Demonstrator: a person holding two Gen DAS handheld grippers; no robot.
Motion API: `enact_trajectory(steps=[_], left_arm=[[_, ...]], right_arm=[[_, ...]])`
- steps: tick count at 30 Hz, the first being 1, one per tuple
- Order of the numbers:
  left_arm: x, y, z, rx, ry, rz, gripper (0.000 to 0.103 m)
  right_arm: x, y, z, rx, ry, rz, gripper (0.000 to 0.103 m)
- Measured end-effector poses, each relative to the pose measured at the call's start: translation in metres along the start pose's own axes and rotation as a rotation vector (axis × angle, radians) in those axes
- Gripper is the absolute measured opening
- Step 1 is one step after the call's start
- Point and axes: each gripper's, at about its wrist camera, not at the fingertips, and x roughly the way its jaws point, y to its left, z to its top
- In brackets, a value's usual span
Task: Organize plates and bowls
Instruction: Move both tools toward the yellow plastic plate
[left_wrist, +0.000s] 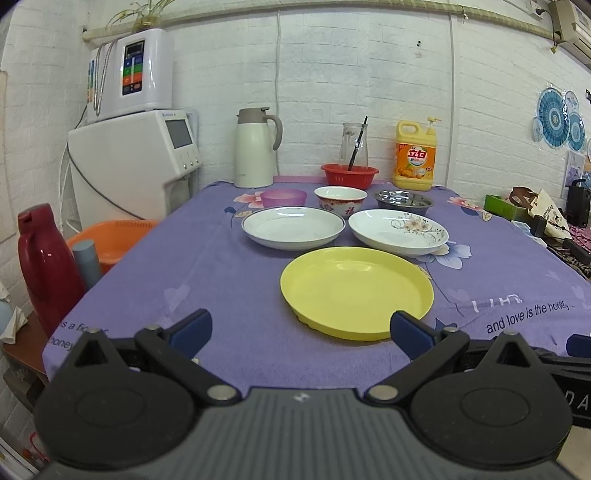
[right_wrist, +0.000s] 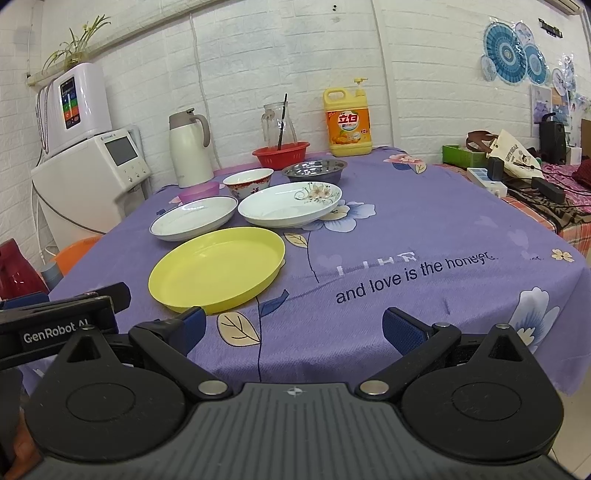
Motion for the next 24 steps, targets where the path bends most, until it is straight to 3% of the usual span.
enact_trajectory(steps=[5,11,17,24], left_arm=[[0.014,0.001,-0.002,-0.001,0.016,-0.012,0.102],[0.053,0.005,-0.011,-0.048,0.149,-0.049,0.102],[0.078,0.011,-0.007,-0.088,0.191,-0.078,0.102],[0.113,0.029,0.014,-0.126,0.232,-0.067,0.102]], right_arm=[[0.006,-0.001,-0.001,0.000,0.015,0.014,0.103],[0.027,-0.007,-0.012,0.004,0.085,0.009,0.103],[0.049,-0.014,-0.014,0.013,0.152,0.002,0.103],[0.064,-0.022,0.009,0.041,0.133,0.002,0.103]])
